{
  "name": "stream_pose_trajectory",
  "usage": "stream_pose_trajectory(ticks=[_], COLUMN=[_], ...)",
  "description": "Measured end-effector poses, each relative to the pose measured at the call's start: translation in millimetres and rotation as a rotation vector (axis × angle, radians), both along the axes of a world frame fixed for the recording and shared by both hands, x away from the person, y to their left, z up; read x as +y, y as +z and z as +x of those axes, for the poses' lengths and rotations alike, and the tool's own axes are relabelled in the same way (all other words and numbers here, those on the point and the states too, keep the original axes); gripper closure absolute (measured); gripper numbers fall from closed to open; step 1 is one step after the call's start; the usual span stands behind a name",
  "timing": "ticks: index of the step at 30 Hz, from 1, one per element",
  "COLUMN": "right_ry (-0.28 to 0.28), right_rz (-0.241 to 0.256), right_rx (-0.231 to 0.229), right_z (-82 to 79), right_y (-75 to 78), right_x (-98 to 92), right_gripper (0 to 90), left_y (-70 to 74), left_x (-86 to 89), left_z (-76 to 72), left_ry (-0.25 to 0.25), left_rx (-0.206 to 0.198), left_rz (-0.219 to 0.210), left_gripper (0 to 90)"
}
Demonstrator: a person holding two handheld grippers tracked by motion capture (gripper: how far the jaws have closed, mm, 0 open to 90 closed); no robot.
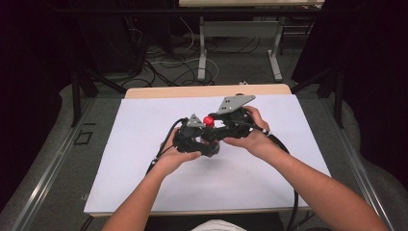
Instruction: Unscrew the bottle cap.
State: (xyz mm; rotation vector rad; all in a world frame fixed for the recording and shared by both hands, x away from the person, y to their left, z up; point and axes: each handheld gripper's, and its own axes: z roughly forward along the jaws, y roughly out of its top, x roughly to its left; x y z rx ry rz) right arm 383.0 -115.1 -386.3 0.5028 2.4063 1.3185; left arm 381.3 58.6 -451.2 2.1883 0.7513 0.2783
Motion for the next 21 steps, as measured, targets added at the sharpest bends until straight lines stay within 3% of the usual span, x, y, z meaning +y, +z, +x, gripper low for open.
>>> stream_pose_trajectory(ticks=[9, 14, 17, 21], right_ry=[0.021, 0.092, 0.14, 0.167], right_rz=[0.013, -0.029, -0.049, -0.061], right_rx=[0.036, 0.048, 0.079, 0.082], right_z=[8.0, 14.3, 19.5, 24.2], right_y=[0.8, 5.2, 9.8, 13.9], right_x=[3.4, 1.6, 0.3, -1.3], right_gripper=[60.2, 60.7, 60.9, 61.0], left_y=[1.1, 0.5, -0.2, -0.4], left_x=[-2.5, -2.4, -2.0, -1.5], left_z=[-2.7, -3.0, -2.7, -2.2], left_ry=[-0.021, -0.03, -0.035, -0.021], left_rx=[0.004, 0.002, 0.006, 0.007], left_rz=[0.02, 0.022, 0.021, 0.014], left_gripper=[31.1, 31.1, 31.1, 31.1])
